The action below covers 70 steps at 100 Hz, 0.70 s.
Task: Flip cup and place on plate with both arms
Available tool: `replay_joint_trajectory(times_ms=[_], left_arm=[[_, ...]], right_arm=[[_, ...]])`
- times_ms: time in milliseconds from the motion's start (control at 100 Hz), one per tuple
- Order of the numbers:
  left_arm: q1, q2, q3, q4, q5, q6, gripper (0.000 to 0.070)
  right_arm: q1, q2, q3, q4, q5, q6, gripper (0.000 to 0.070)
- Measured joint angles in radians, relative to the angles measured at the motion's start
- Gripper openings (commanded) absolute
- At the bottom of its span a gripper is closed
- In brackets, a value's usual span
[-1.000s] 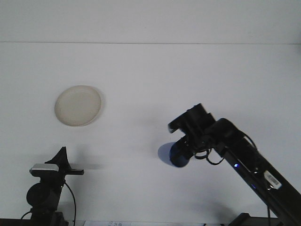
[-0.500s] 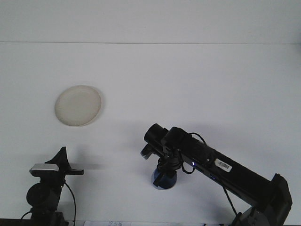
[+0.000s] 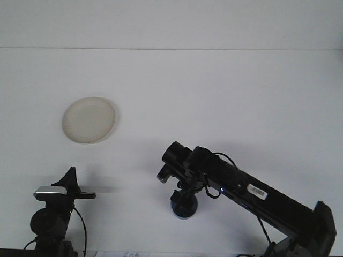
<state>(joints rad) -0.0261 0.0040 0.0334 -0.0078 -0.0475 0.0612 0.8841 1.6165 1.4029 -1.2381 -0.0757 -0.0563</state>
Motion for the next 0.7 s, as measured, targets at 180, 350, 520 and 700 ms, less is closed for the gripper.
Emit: replay_joint_trajectory(times_ms=[180,350,520,700], left_arm=[[0.000,0.000,0.000,0.000,0.000,0.000,0.0015],[0.000,0.000,0.000,0.000,0.000,0.000,0.0015],[0.000,0.000,0.000,0.000,0.000,0.000,0.0015],[0.000,0.000,0.000,0.000,0.000,-0.040,0.0015]], right_arm=[[-0.046,-0.232,0.008,0.067,-0.002,-0.005,0.0418],[-0.088,-0.492,-0.044,0.193,0.001,-0.008,0.0418],[-0.088,-0.809,-0.292,0.405,-0.002,-0.008,0.0417],[-0.088,-1.108,-0.576,0.602,-0.001,-0.008,0.0416]])
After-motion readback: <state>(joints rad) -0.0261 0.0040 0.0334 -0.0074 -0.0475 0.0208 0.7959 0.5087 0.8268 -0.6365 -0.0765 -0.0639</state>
